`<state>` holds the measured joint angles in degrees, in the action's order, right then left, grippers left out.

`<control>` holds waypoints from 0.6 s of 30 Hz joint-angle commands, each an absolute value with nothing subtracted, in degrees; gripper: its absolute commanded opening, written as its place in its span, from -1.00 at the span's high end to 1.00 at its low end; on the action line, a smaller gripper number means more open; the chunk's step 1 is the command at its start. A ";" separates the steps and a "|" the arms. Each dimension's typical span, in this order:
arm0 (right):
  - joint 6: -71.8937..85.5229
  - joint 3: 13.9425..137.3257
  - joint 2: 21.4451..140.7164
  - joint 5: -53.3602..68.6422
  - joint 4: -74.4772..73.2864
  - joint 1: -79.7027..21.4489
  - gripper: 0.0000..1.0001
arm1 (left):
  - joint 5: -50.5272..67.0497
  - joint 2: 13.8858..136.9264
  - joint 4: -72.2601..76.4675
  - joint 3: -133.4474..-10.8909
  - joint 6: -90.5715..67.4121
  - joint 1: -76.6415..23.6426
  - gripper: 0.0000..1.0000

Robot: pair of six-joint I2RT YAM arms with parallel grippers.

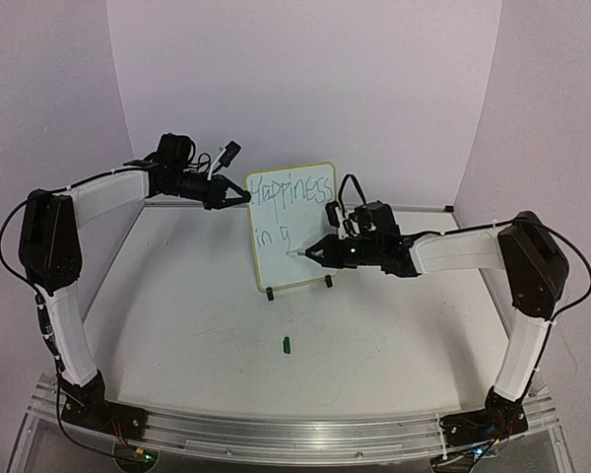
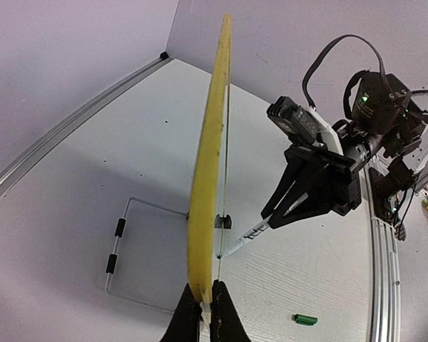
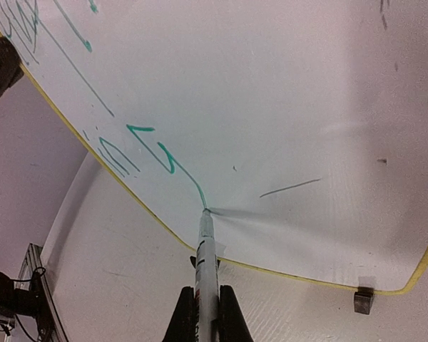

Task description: Write a sentence on the whiteboard

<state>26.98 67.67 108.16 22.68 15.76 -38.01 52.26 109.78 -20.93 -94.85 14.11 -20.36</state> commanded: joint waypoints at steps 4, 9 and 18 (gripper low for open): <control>27.10 71.78 110.60 21.95 18.06 -38.68 1.00 | 49.77 111.33 -29.49 -92.71 15.75 -22.60 1.00; 29.52 71.35 107.27 25.21 22.17 -38.67 1.00 | 49.77 111.32 -29.46 -92.60 15.74 -22.70 1.00; 28.43 65.81 97.75 21.91 22.56 -38.67 1.00 | 49.77 111.13 -29.56 -92.61 15.75 -22.95 1.00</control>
